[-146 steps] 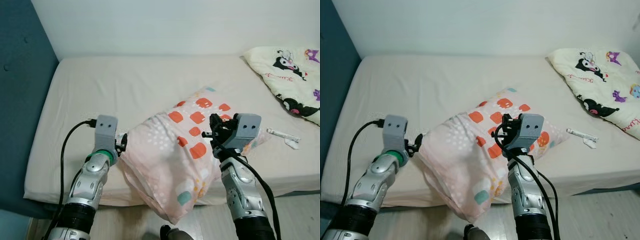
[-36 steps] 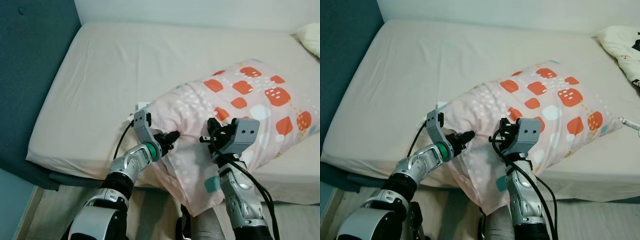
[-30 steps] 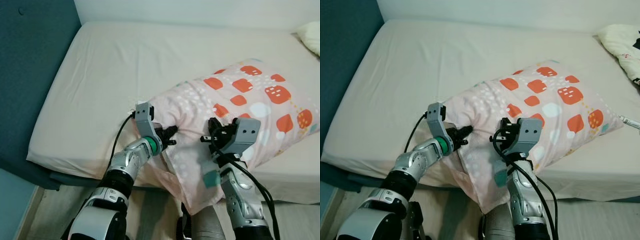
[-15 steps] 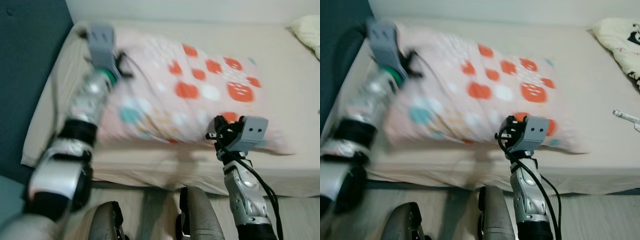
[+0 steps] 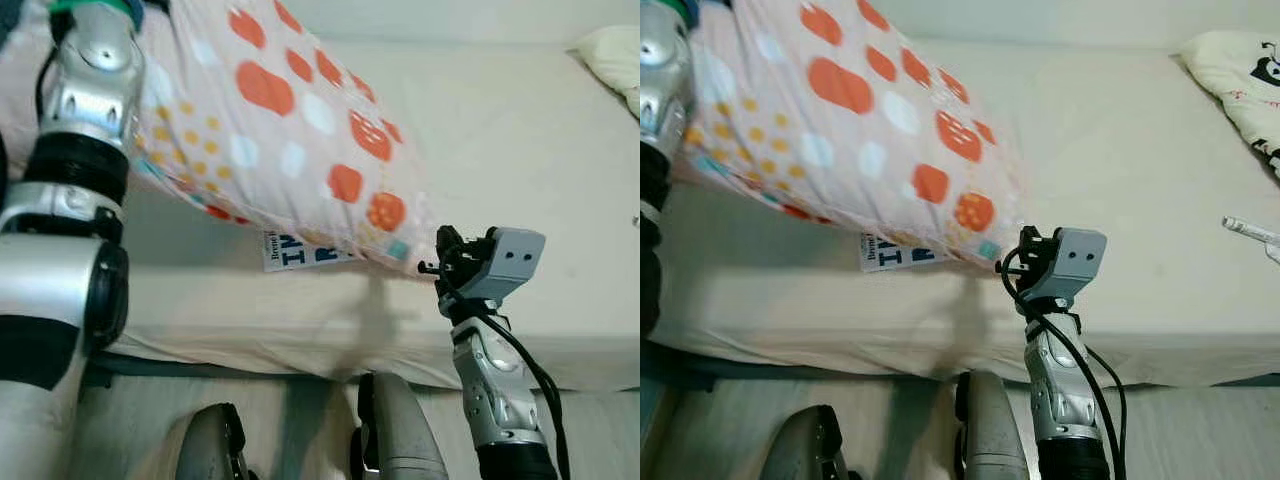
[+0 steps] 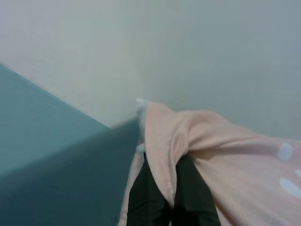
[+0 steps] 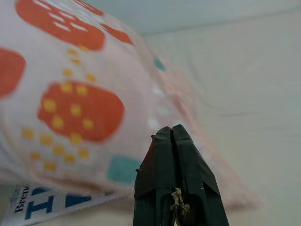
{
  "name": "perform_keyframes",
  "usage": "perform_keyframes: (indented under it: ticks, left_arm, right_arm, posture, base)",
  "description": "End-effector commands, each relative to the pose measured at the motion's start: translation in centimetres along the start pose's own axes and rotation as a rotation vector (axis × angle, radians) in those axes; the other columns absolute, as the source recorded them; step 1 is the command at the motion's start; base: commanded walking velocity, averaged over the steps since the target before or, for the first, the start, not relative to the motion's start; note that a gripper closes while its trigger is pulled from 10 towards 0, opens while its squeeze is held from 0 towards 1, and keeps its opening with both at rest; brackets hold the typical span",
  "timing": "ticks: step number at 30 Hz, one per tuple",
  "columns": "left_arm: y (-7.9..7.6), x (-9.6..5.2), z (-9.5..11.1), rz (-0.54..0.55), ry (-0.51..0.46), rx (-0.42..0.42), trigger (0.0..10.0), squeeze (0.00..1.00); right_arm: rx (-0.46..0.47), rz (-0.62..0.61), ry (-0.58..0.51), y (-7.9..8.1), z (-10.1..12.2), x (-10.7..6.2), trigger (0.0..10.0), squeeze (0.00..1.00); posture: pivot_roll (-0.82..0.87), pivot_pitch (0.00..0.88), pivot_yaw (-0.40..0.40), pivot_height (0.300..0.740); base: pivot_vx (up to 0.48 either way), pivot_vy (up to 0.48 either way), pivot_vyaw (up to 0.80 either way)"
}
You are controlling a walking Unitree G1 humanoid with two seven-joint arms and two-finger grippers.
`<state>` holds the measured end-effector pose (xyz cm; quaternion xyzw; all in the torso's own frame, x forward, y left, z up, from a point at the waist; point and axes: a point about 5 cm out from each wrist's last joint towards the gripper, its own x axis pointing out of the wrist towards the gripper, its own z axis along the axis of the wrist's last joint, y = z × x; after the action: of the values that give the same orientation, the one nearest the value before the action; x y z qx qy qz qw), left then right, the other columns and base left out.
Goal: Clean up the room
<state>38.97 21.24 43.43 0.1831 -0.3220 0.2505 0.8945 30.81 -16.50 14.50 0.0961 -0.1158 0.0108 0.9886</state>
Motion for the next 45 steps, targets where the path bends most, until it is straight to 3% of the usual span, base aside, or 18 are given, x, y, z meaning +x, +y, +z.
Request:
perform_keyframes:
  ticks: [1,7,12,16,20,24,25,27,31,32,37,38,39,40,41,42,43,45]
  left_arm:
    - [3.9,1.9,4.6,0.210,-0.178,-0.028,0.0,0.00]
    - [6.9,2.9,8.0,0.371,-0.293,0.030,0.0,0.00]
    - [7.0,2.7,7.8,0.427,-0.331,0.123,0.0,0.00]
    - [5.2,1.8,3.9,0.385,-0.228,0.139,0.0,0.00]
    - [0.0,-1.8,-4.1,0.109,0.028,0.177,0.0,0.00]
    - [-2.4,-4.1,-7.3,-0.080,0.136,0.234,0.0,0.00]
    - [-4.0,-6.0,-9.3,-0.200,0.211,0.239,10.0,0.00]
    - [-5.3,-8.7,-12.0,-0.277,0.315,0.233,10.0,0.00]
    - [-5.4,-9.3,-12.5,-0.269,0.328,0.230,10.0,0.00]
    - [-5.3,-9.3,-12.5,-0.249,0.318,0.223,10.0,1.00]
    - [-5.8,-9.5,-12.1,-0.268,0.292,0.186,10.0,1.00]
    - [-8.0,-10.7,-11.2,-0.444,0.248,0.062,10.0,1.00]
    - [-8.0,-10.7,-11.2,-0.444,0.248,0.062,10.0,1.00]
    - [-10.2,-12.4,-9.5,-0.681,0.180,-0.081,10.0,1.00]
    - [-10.2,-12.4,-9.5,-0.681,0.180,-0.081,10.0,1.00]
    - [-11.5,-14.1,-8.1,-0.863,0.147,-0.199,10.0,1.00]
    - [-11.5,-14.1,-8.1,-0.863,0.147,-0.199,10.0,1.00]
    - [-12.1,-15.7,-6.4,-1.035,0.106,-0.320,10.0,1.00]
  right_arm:
    - [0.004,-0.015,0.016,-0.2,-0.5,-0.3,10.0,0.00]
    - [0.004,-0.011,0.018,-0.1,-0.6,-0.3,10.0,0.00]
    - [0.007,-0.014,0.025,-0.1,-0.8,-0.5,10.0,0.00]
    - [0.011,-0.014,0.030,0.0,-1.0,-0.6,10.0,0.00]
    - [0.011,-0.010,0.033,0.2,-1.1,-0.6,10.0,0.00]
    - [0.011,-0.011,0.033,0.2,-1.1,-0.7,10.0,0.00]
    - [0.010,-0.013,0.036,0.0,-1.1,-0.8,10.0,0.00]
    - [0.004,-0.010,0.044,-0.2,-1.2,-1.0,10.0,0.00]
    - [0.003,-0.009,0.047,-0.2,-1.2,-1.0,10.0,0.00]
    - [0.004,-0.008,0.048,-0.2,-1.3,-1.0,10.0,0.00]
    - [0.008,0.000,0.049,0.1,-1.3,-0.8,10.0,0.00]
    - [0.011,0.003,0.049,0.3,-1.4,-0.8,10.0,0.00]
    - [0.011,0.003,0.049,0.3,-1.4,-0.8,10.0,0.00]
    - [0.013,0.005,0.049,0.3,-1.4,-0.8,10.0,0.00]
    - [0.013,0.005,0.049,0.3,-1.4,-0.8,10.0,0.00]
    - [0.013,0.004,0.050,0.3,-1.4,-0.8,10.0,0.00]
    - [0.013,0.004,0.050,0.3,-1.4,-0.8,10.0,0.00]
    - [0.013,0.002,0.051,0.2,-1.4,-0.9,10.0,0.00]
  posture:
    - [-0.10,0.120,0.072,0.596]
    - [-0.10,0.119,0.072,0.596]
    - [-0.09,0.117,0.076,0.596]
    - [-0.09,0.117,0.074,0.596]
    - [-0.10,0.121,0.075,0.596]
    - [-0.10,0.127,0.076,0.596]
    - [-0.10,0.133,0.073,0.596]
    - [-0.09,0.136,0.070,0.596]
    - [-0.09,0.137,0.067,0.596]
    - [-0.08,0.138,0.063,0.596]
    - [-0.08,0.138,0.064,0.596]
    - [-0.08,0.140,0.065,0.596]
    - [-0.08,0.140,0.065,0.596]
    - [-0.08,0.140,0.068,0.596]
    - [-0.08,0.140,0.068,0.596]
    - [-0.08,0.142,0.066,0.596]
    - [-0.08,0.142,0.066,0.596]
    - [-0.08,0.142,0.067,0.596]
  base:
    - [0.000,0.000,0.00]
    - [0.000,0.000,0.00]
    - [0.000,0.000,0.00]
    - [0.000,0.000,0.00]
    - [0.000,0.000,0.00]
    - [0.000,0.000,0.00]
    - [0.000,0.000,0.00]
    - [0.000,0.000,0.00]
    - [0.000,0.000,0.00]
    - [0.000,0.000,0.00]
    - [0.000,0.000,0.00]
    - [0.000,0.000,0.00]
    - [0.000,0.000,0.00]
    - [0.000,0.000,0.00]
    - [0.000,0.000,0.00]
    - [0.000,0.000,0.00]
    - [0.000,0.000,0.00]
    - [0.000,0.000,0.00]
